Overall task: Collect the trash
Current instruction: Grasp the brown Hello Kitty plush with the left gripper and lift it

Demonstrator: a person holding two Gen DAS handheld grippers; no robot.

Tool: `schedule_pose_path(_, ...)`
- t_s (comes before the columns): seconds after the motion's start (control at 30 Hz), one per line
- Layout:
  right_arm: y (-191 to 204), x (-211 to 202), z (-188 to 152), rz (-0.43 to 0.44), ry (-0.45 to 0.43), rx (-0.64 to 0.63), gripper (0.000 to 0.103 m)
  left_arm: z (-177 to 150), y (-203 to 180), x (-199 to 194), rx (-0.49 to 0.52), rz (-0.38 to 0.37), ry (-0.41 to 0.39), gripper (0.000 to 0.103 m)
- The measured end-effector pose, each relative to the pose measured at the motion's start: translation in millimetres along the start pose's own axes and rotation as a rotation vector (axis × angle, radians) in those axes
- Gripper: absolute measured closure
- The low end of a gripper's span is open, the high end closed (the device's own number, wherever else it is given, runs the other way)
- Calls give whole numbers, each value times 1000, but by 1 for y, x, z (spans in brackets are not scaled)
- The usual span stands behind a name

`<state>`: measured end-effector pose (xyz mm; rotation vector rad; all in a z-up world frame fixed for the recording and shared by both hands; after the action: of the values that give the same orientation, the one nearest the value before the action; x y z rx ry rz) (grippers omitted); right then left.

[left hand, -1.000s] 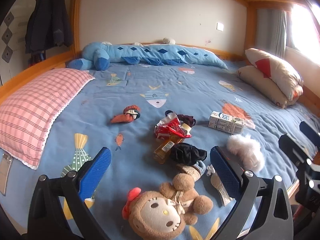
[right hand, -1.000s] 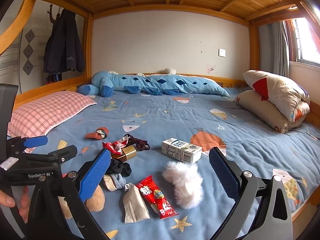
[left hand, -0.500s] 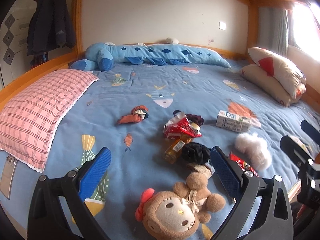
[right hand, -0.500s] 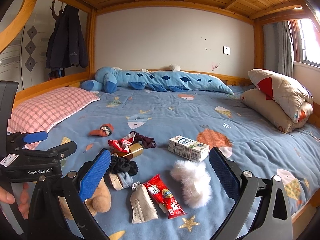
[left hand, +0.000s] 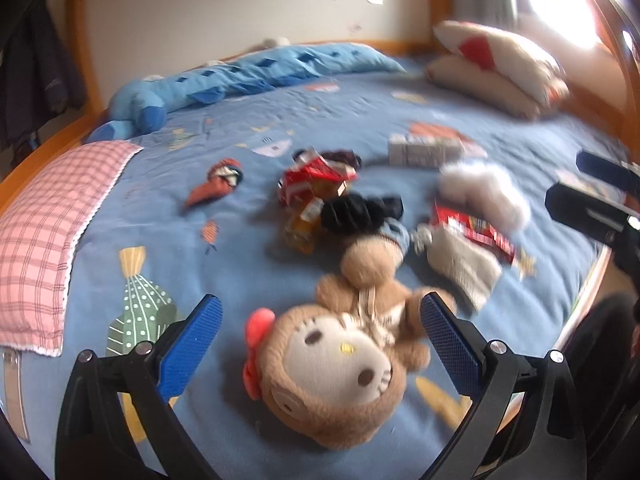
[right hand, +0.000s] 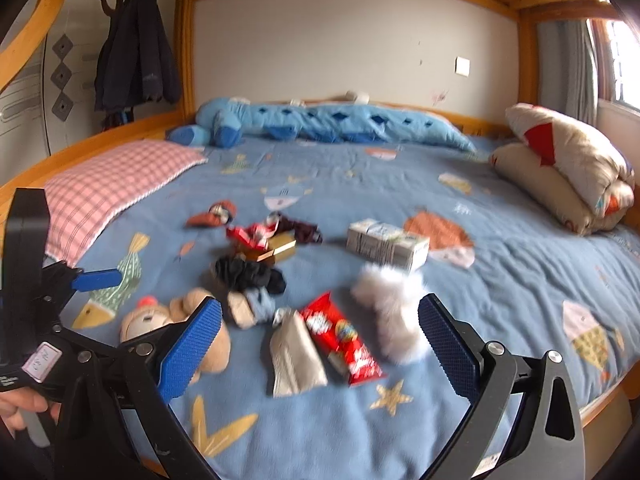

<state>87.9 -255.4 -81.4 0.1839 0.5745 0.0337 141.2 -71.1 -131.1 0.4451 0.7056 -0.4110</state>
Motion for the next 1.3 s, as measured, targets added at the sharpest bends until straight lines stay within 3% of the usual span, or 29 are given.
schedule_pose_path(0.2, -1, 5, -10, -4, 52, 13, 8, -9, -7, 21, 72, -52, 40, 4)
schedule_pose_path(0.47, -7, 1, -11, -27, 60, 18, 8, -7, -16, 42, 144, -76, 20, 3)
schedule_pose_path(0.67, -11, 0, -12, -30, 63, 27, 8, -10, -24, 57, 169, -204, 42, 3)
schedule_pose_path(0.8, -11, 1, -13, -35, 61, 26, 8, -13, -24, 62, 129, -237, 48, 3)
schedule_pose_path(0.97, -10, 3, -13, -35, 70, 32, 8, -14, -18, 60, 64, -297, 59, 23)
schedule_pose_path(1.13, -6, 9, -17, -34, 91, 21, 8, -12, -25, 52, 82, -262, 54, 30)
schedule_pose_path(1.3, -2, 9, -21, -13, 100, 19, 8, -10, -15, 39, 21, -241, 32, 30)
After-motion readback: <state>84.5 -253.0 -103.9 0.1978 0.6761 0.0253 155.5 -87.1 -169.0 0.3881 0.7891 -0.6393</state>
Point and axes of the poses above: each gripper's, at about its wrist camera, not at the fingertips, and x roughly the way its jaws point, y to its left, z to its top, the point moved 1 cm from there along x, roughly the way its jaws point, and after that the axes turned 11 degrees about x, right-handed, at the moved point
